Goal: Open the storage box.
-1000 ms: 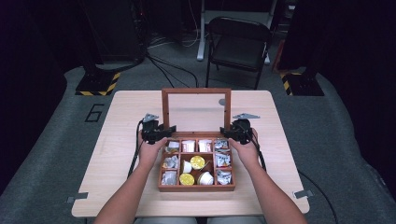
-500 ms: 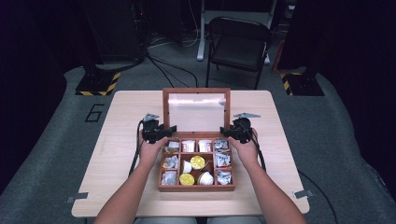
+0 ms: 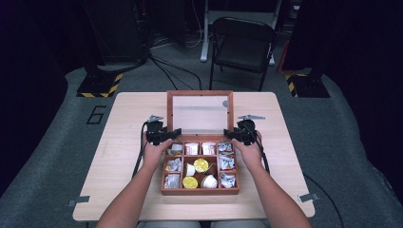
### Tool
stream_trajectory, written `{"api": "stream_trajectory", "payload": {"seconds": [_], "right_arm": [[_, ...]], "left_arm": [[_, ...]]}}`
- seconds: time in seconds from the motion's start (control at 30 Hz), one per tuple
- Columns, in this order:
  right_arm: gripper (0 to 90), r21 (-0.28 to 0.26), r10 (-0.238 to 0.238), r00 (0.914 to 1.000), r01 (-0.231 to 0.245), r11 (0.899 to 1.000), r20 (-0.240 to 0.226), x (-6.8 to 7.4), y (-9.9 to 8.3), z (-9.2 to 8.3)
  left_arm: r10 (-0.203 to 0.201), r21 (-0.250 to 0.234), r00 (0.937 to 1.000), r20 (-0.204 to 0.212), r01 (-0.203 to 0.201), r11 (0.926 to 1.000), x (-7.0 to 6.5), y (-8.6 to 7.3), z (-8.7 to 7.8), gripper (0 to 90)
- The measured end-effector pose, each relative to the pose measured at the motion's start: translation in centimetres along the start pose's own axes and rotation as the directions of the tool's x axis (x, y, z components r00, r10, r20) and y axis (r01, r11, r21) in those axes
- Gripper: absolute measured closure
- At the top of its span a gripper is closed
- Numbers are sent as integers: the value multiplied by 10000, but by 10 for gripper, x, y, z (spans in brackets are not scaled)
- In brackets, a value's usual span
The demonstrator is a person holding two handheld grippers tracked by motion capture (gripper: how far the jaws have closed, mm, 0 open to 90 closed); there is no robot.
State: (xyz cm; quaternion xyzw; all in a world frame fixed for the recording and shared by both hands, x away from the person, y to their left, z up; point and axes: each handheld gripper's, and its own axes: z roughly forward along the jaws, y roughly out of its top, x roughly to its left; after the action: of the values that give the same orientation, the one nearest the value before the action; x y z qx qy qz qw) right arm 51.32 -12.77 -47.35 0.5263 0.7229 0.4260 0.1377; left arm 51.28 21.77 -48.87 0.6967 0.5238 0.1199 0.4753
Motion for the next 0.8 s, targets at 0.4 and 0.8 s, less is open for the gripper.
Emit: {"api": "stream_trajectory", "payload": {"seconds": [0.4,0.8], "right_arm": [[514,197,338,9994,-337,9992,-85,-4,0,4],[507,354,682,9974,-674,9971,-212,-8,0,8]], "left_arm": [[-545,184,9984,122,543,9984,4,-1,7,348],[-860,375,9961,199,853,9957,6,-2,12,323]]}}
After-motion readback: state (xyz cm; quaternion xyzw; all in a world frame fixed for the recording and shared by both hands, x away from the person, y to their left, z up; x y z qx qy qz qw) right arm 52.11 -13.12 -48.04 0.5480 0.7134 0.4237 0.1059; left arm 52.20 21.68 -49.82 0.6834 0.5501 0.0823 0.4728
